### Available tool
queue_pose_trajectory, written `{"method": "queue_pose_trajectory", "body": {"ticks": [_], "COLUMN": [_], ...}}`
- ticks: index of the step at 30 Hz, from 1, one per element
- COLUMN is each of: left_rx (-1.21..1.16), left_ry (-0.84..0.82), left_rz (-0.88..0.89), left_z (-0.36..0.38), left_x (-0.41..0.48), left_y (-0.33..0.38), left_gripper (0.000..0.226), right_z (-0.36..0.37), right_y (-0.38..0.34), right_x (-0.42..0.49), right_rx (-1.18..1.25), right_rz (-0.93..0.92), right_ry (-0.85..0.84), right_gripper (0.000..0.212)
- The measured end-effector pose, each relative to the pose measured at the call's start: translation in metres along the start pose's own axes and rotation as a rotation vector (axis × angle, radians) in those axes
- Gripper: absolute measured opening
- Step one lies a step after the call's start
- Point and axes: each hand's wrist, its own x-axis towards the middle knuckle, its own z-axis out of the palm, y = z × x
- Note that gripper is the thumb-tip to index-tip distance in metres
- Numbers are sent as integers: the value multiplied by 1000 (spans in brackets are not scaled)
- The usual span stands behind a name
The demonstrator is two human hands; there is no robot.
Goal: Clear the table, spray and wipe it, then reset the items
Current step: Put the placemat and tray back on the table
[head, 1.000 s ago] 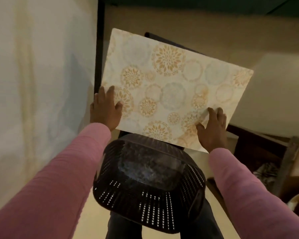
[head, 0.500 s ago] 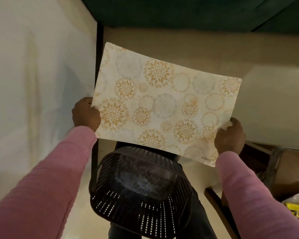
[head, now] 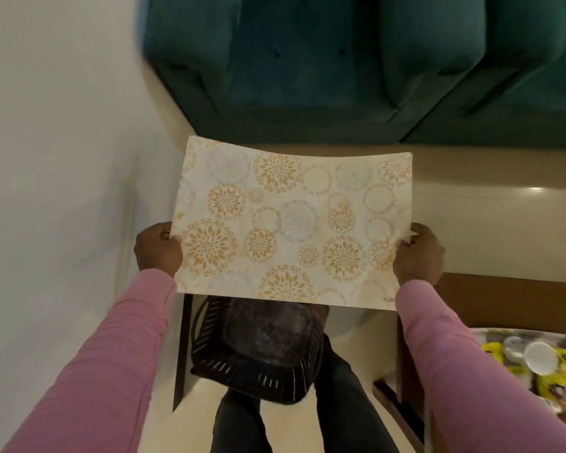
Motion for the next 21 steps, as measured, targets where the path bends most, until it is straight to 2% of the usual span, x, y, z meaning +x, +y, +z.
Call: {"method": "queue_pose_trajectory", "body": {"ticks": [7,14,21], "left_rx": [-88,-206,-281], "left_ry": [-54,-98,-140], "left_rz": [-103,-91,-107], "left_z": [-57,-114,-139], "left_x": [-100,-168,-224], "left_y": [-29,-63,-85], "left_gripper": [27,33,33], "right_z": [-88,-141,-173], "right_y": [37,89,132], "right_x": [-78,-175,-234], "right_rx": [70,185,170], "right_rz": [96,101,94], "right_ry": [-43,65,148], "right_gripper": [34,32,34]}}
